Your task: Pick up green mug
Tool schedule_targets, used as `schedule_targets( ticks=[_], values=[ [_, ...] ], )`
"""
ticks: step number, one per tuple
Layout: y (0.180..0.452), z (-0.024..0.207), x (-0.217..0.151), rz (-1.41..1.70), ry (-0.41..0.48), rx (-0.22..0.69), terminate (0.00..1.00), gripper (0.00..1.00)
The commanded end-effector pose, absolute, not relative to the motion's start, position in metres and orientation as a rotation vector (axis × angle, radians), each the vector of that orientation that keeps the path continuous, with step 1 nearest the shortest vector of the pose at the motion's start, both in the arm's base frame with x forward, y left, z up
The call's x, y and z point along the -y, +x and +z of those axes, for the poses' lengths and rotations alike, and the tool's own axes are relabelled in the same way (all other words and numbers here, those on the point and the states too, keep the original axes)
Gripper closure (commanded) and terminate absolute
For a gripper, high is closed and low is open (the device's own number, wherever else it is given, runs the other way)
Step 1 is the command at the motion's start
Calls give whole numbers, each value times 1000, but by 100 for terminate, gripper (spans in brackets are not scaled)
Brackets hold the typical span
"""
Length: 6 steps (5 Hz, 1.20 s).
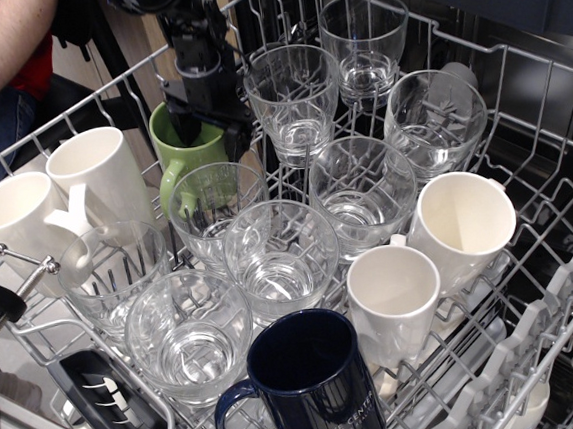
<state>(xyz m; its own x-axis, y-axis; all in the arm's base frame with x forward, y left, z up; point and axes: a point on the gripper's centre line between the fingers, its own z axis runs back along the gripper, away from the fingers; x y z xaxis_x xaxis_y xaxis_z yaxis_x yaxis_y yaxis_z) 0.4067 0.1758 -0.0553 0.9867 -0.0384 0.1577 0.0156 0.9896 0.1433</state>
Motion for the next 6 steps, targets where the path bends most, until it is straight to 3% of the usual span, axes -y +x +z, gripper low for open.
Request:
schedule_targets(
  ticks=[1,2,6],
  values=[
    [422,-49,-185,3,193,221,0,0],
    [424,-47,-182,11,180,219,0,100],
    [450,3,-197,17,151,167,0,100]
  ],
)
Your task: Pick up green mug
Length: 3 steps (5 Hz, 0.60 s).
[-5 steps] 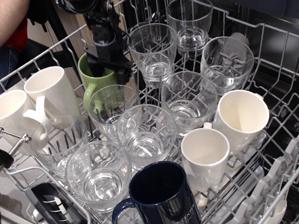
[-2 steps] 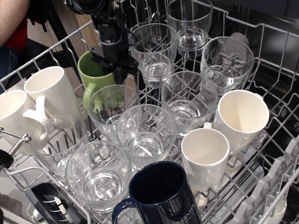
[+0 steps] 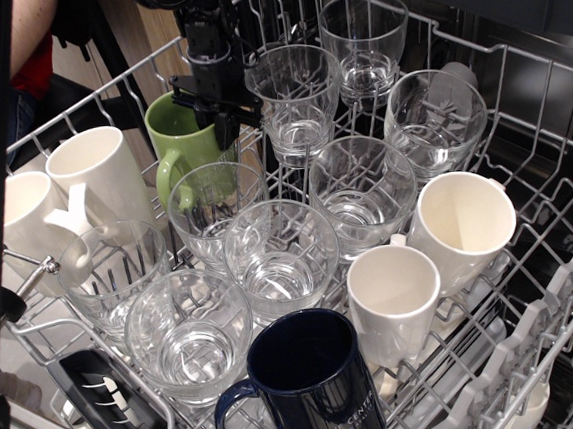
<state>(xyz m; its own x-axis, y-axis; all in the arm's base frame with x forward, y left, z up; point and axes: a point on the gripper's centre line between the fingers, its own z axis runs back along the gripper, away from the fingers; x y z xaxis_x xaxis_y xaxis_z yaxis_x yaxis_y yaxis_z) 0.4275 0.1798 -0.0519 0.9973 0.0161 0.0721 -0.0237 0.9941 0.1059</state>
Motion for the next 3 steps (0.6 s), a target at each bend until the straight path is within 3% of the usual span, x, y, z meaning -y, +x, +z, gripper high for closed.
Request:
schedule_targets(
  ticks=[1,3],
  values=[
    [453,28,-199,31,130,150,0,100],
    [423,61,-199,-16,102,95,0,100]
  ],
)
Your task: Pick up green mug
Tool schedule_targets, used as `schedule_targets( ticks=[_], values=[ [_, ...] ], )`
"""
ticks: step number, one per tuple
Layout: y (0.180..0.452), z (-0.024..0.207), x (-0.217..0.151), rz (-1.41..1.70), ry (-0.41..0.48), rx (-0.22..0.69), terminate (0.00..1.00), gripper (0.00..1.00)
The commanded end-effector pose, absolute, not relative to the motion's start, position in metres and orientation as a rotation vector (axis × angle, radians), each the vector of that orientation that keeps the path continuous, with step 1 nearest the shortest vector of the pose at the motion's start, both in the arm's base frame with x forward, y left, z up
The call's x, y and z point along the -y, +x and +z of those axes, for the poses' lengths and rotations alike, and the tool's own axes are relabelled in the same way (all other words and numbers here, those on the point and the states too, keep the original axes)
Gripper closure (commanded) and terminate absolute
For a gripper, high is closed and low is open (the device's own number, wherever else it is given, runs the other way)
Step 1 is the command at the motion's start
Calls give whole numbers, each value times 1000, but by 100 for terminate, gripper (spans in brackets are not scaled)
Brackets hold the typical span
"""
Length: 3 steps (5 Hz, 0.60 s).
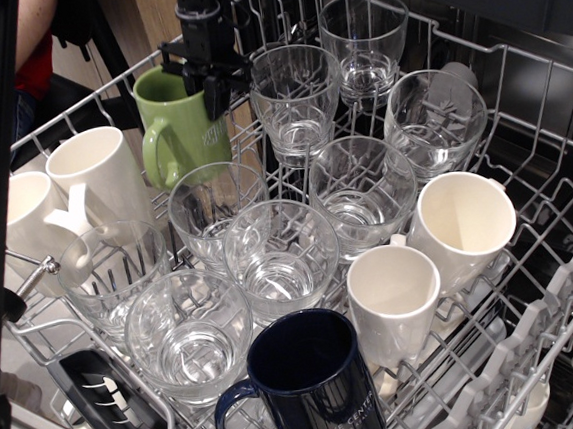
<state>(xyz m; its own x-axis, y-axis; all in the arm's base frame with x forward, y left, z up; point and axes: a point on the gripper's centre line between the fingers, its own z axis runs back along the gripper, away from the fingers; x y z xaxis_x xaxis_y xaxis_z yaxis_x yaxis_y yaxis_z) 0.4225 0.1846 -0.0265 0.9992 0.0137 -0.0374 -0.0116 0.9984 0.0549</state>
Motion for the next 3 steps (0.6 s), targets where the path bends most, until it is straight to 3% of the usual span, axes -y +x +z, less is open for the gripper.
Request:
schedule_targets(
  ticks=[1,2,3],
  values=[
    [411,83,-195,-27,52,74,0,100],
    [408,108,-188,-13,3,52,0,100],
    [402,112,-180,-42,-16,49,100,100]
  ],
)
